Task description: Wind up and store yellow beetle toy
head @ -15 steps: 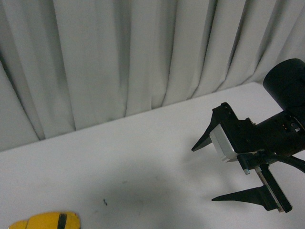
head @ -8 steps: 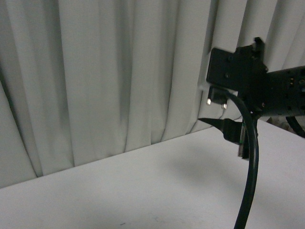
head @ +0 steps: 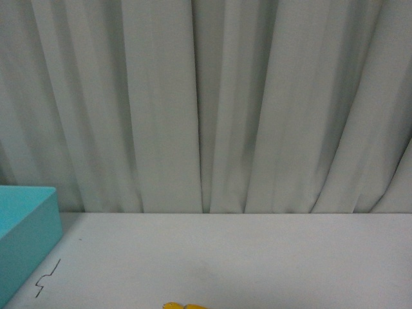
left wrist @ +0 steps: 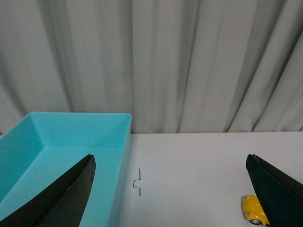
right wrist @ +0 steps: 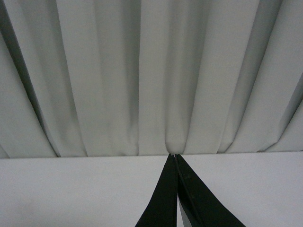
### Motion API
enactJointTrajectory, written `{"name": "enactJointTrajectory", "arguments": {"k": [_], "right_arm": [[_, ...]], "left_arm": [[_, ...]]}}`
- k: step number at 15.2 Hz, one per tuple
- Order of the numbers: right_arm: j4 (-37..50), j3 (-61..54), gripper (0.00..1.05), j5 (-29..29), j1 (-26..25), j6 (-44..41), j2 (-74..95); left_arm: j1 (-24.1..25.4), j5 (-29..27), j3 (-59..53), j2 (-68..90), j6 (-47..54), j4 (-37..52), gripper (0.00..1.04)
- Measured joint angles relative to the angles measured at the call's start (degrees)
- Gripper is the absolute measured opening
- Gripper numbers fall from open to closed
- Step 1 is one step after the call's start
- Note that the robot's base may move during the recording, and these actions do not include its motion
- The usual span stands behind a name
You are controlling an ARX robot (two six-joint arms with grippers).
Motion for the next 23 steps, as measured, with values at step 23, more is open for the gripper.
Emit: {"name": "enactJointTrajectory", "arguments": {"k": [23], "right_arm": [[-14.1,-11.6,0.02,0.0,0.0,0.6,-25.3]], "left_arm": [[0.0,0.0,0.0,0.0,0.0,0.0,0.98]]}}
